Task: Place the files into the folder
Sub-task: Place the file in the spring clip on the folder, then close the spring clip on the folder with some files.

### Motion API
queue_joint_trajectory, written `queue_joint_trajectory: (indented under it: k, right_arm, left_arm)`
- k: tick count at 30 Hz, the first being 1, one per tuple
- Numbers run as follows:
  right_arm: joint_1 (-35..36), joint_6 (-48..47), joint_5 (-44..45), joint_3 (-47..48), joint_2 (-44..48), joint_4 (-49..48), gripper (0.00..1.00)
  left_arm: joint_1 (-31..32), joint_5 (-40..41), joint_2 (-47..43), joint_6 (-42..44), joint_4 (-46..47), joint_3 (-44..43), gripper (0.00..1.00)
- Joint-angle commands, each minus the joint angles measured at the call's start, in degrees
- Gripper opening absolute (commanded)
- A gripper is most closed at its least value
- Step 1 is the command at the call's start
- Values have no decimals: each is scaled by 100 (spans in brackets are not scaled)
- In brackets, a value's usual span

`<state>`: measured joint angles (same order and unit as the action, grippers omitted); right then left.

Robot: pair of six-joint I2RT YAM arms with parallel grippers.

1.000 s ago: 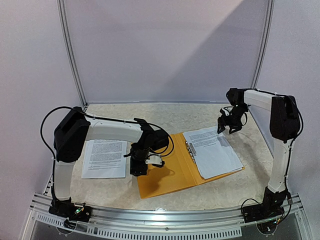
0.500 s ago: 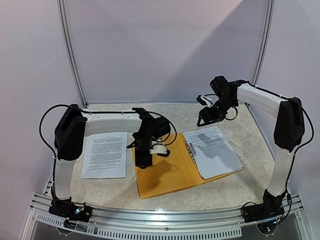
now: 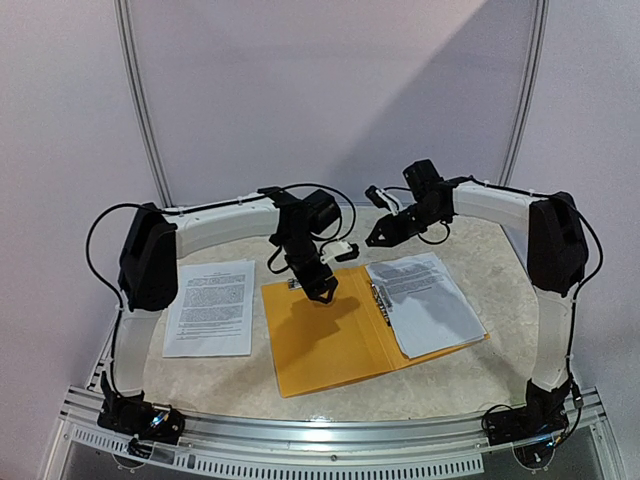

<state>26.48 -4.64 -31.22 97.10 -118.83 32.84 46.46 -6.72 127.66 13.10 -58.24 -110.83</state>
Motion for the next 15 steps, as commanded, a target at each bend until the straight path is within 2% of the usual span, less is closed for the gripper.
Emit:
queue_joint_trajectory:
  k: [1,15]
  right_arm:
    - [122,-57,-268,-38,-331,-233,27]
    - [208,87,-130,-567,-745,-699,20]
  left_arm:
    - [-84,-576,496,-628,411,22,76]
    - [-71,-405,837,-797,891,653,75]
